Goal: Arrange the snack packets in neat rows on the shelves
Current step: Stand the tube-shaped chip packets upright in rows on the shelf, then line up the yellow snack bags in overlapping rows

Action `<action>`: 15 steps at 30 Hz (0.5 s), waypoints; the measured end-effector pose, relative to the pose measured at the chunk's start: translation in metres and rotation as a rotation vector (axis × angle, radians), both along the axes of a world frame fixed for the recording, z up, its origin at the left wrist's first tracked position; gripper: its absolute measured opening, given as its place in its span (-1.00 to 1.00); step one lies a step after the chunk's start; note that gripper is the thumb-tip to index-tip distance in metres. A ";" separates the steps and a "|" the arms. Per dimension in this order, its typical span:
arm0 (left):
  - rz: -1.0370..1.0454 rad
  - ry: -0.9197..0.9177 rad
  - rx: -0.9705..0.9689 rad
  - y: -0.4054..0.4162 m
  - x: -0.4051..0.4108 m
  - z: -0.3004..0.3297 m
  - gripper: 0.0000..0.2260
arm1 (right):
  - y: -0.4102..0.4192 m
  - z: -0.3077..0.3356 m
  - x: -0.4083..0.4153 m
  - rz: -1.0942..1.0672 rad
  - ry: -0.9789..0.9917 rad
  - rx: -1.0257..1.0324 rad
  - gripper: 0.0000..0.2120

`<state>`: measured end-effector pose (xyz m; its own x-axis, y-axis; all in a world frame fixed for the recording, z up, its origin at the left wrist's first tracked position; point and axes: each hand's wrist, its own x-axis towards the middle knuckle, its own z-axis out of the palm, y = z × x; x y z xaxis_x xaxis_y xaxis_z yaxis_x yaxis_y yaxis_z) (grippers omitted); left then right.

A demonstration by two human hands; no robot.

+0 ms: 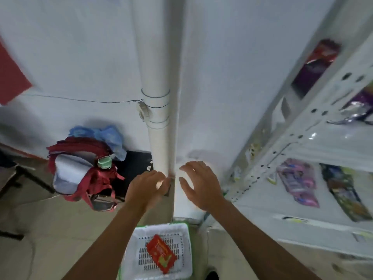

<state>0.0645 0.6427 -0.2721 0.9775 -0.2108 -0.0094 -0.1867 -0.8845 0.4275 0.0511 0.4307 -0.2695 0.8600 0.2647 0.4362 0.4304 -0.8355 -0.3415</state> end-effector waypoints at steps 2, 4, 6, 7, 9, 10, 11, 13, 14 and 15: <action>-0.127 -0.009 -0.010 -0.028 -0.004 0.004 -0.43 | -0.038 -0.001 -0.019 -0.094 -0.057 -0.001 -0.79; -0.251 -0.021 -0.024 -0.060 -0.010 0.007 -0.47 | -0.072 0.000 -0.045 -0.158 -0.087 -0.001 -0.81; -0.366 -0.003 -0.005 -0.098 -0.017 0.011 -0.47 | -0.102 0.003 -0.076 -0.224 -0.057 -0.039 -0.79; -0.427 0.015 0.011 -0.119 -0.021 0.013 -0.45 | -0.116 0.004 -0.091 -0.276 -0.022 -0.066 -0.78; -0.540 0.066 0.013 -0.159 -0.033 0.017 -0.43 | -0.146 0.009 -0.116 -0.429 0.033 -0.086 -0.74; -0.593 0.084 -0.012 -0.180 -0.040 0.020 -0.44 | -0.163 0.013 -0.127 -0.520 0.057 -0.089 -0.72; -0.644 0.088 -0.046 -0.199 -0.047 0.023 -0.46 | -0.179 0.017 -0.136 -0.606 0.093 -0.100 -0.68; -0.750 0.075 -0.101 -0.239 -0.061 0.031 -0.56 | -0.207 0.029 -0.153 -0.748 0.201 -0.146 -0.58; -0.800 0.082 -0.116 -0.258 -0.067 0.035 -0.64 | -0.218 0.036 -0.160 -0.801 0.267 -0.173 -0.52; -0.846 0.098 -0.139 -0.278 -0.071 0.039 -0.69 | -0.228 0.044 -0.166 -0.849 0.330 -0.192 -0.45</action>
<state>-0.0069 0.3649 -0.2331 0.4874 -0.8731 -0.0056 -0.7157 -0.4032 0.5702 -0.1150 0.2023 -0.2253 0.8713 -0.4676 0.1489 -0.4452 -0.8808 -0.1610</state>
